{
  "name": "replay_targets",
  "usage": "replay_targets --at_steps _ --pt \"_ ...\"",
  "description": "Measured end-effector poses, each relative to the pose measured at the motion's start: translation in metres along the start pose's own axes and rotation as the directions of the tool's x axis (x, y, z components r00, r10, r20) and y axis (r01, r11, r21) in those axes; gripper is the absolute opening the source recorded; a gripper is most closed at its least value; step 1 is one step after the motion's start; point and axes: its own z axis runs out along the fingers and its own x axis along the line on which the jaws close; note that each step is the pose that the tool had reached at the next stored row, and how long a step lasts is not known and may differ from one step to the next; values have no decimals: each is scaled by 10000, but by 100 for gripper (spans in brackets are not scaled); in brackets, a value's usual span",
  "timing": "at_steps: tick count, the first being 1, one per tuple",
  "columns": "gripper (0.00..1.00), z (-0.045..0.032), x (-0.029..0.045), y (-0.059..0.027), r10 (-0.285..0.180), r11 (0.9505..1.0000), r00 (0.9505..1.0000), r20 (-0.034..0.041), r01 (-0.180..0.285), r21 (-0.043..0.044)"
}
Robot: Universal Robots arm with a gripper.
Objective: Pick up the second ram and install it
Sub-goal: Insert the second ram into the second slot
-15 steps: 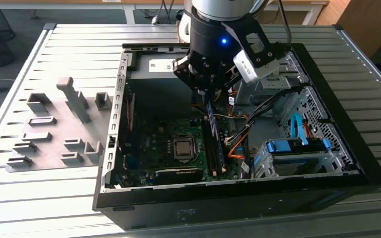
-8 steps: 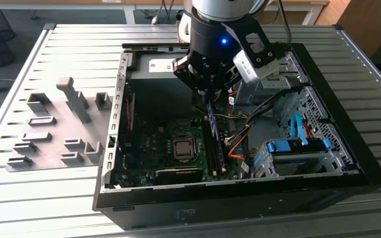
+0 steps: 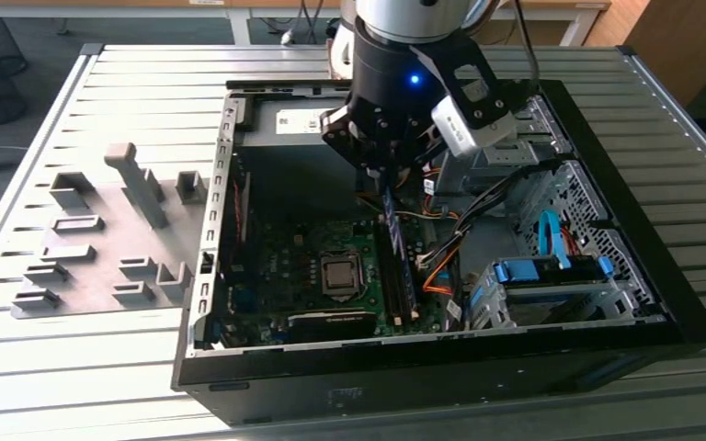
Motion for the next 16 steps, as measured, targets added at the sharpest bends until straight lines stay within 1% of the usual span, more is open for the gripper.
replay_targets --at_steps 4,8,11,14,16 --pt "14 72 -2 -27 41 10000 10000 -1 -41 3" --pt "14 144 -27 -28 4 10000 10000 -6 -4 2" --pt "14 195 -38 -28 -83 10000 10000 -40 83 0" --pt "14 203 -41 -34 -45 10000 10000 -65 45 0" --pt "14 219 -43 -43 -3 10000 10000 -99 3 0"
